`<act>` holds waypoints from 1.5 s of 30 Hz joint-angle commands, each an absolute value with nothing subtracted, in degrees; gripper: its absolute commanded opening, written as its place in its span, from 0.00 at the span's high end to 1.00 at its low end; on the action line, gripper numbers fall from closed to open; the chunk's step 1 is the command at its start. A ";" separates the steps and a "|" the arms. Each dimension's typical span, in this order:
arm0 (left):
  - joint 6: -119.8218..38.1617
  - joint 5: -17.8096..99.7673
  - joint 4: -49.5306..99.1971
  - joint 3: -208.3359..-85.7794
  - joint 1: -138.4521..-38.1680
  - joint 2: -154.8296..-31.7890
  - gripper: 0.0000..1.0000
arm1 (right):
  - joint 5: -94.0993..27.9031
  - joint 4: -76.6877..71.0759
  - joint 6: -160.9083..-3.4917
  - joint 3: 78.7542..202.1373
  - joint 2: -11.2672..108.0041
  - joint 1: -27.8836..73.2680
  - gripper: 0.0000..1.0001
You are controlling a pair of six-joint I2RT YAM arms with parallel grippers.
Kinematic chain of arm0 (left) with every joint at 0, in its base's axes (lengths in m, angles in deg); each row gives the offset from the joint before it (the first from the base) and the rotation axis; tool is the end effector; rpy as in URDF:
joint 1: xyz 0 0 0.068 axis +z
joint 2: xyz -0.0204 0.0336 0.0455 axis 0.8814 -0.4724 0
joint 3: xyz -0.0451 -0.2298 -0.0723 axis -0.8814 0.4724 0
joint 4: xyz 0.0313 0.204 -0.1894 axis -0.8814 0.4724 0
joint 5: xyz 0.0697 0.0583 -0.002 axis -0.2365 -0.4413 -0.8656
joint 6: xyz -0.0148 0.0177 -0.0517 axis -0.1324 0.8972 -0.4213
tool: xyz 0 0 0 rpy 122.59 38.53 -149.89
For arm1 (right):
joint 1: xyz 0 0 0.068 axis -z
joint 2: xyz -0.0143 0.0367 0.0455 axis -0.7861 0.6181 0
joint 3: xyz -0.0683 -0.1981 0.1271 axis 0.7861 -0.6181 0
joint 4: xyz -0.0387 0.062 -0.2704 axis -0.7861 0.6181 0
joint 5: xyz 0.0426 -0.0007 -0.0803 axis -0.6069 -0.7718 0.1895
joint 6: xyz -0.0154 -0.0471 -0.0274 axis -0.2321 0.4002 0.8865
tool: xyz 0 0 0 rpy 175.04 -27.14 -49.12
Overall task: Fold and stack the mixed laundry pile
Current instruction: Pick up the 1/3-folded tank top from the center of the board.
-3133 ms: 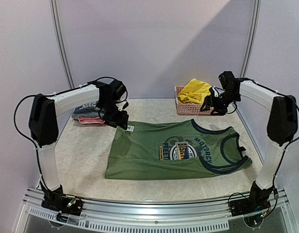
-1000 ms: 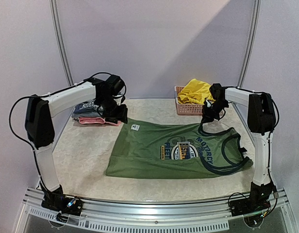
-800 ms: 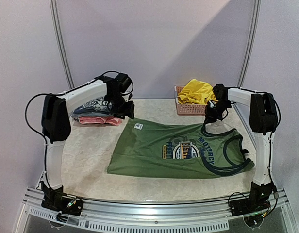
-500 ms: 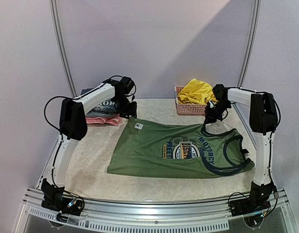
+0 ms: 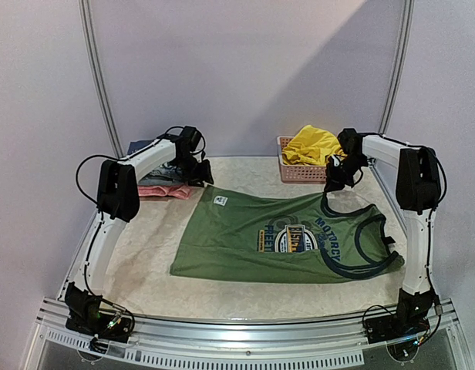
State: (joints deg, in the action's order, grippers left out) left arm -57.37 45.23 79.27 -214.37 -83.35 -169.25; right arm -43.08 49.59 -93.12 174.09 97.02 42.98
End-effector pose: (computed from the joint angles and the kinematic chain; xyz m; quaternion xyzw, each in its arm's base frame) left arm 0.5056 -0.2089 0.1291 -0.0313 0.9688 -0.1896 0.1568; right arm 0.4638 0.0843 0.1511 0.0538 0.9767 0.1802 0.1036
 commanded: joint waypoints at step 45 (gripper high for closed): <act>-58.73 41.86 70.40 -198.14 -82.69 -151.84 1.00 | -42.89 54.31 -90.68 183.51 99.00 41.93 1.00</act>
